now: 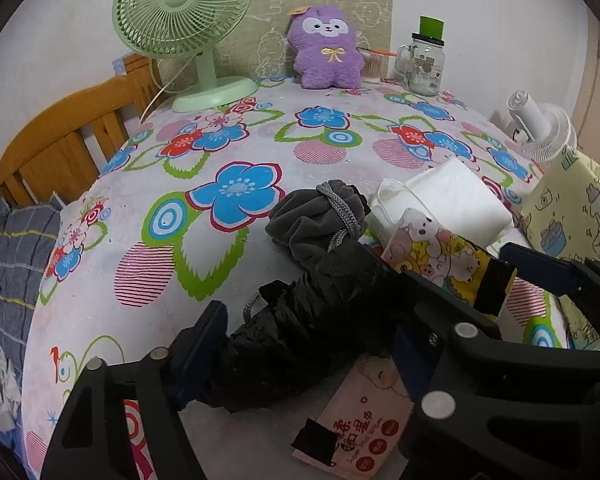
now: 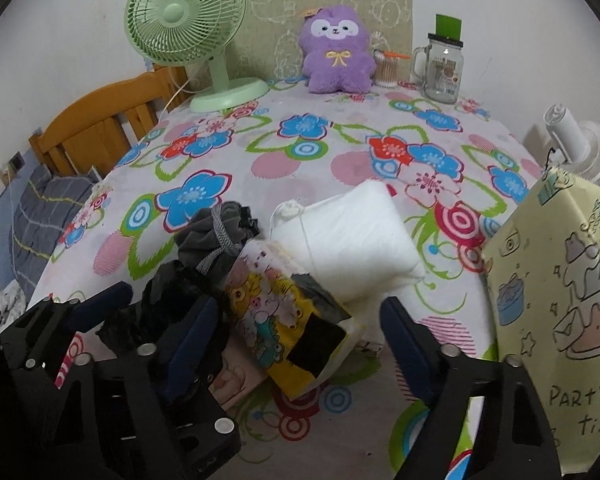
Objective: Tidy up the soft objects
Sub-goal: 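Grasp the cartoon-print pouch with the right gripper while the left gripper grasps the black bag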
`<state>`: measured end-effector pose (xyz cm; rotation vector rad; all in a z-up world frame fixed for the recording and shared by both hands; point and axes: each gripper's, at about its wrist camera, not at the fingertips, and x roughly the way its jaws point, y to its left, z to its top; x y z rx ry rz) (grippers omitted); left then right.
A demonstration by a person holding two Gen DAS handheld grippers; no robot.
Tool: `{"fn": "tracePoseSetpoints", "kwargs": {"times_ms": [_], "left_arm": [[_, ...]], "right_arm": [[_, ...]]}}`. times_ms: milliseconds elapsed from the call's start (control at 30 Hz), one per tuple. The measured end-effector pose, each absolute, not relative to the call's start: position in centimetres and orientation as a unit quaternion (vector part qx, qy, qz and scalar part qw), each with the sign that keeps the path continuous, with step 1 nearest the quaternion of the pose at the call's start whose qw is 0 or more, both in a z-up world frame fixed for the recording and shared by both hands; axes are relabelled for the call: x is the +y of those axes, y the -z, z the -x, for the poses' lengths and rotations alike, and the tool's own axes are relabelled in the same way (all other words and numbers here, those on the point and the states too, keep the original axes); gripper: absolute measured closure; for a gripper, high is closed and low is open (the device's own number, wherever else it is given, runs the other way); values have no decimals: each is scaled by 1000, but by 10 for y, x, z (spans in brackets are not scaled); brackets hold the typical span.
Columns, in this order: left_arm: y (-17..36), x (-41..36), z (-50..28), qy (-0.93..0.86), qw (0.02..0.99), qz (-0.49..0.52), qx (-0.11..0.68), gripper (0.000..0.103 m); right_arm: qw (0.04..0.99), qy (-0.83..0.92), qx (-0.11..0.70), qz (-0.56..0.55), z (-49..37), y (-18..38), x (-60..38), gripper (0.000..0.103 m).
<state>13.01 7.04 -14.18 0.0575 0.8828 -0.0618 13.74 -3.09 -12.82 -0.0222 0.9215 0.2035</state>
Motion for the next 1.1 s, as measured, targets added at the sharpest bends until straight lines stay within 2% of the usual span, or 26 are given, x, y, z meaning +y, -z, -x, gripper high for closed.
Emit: {"fn": "tracePoseSetpoints", "kwargs": {"times_ms": [33,133,167,200,500,700,1100], "left_arm": [[142,70,-129,30,904,-30,425,27],[141,68,-127,32,906,-36,419,32],[141,66,-125,32,907,-41,417,34],[140,65,-124,34,908,-44,414,37],[134,63,-119,44,912,-41,405,52],[131,60,-113,47,915,-39,400,60],[111,54,-104,42,924,-46,378,60]], "right_arm": [[890,-101,445,9,-137,129,-30,24],[887,-103,449,5,-136,130,-30,39],[886,-103,452,5,-136,131,-30,48],[885,-102,453,5,-136,131,-30,52],[886,-109,451,-5,-130,127,-32,70],[890,-112,443,-5,-125,122,-34,74],[901,-111,419,-9,-115,103,-39,75]]}}
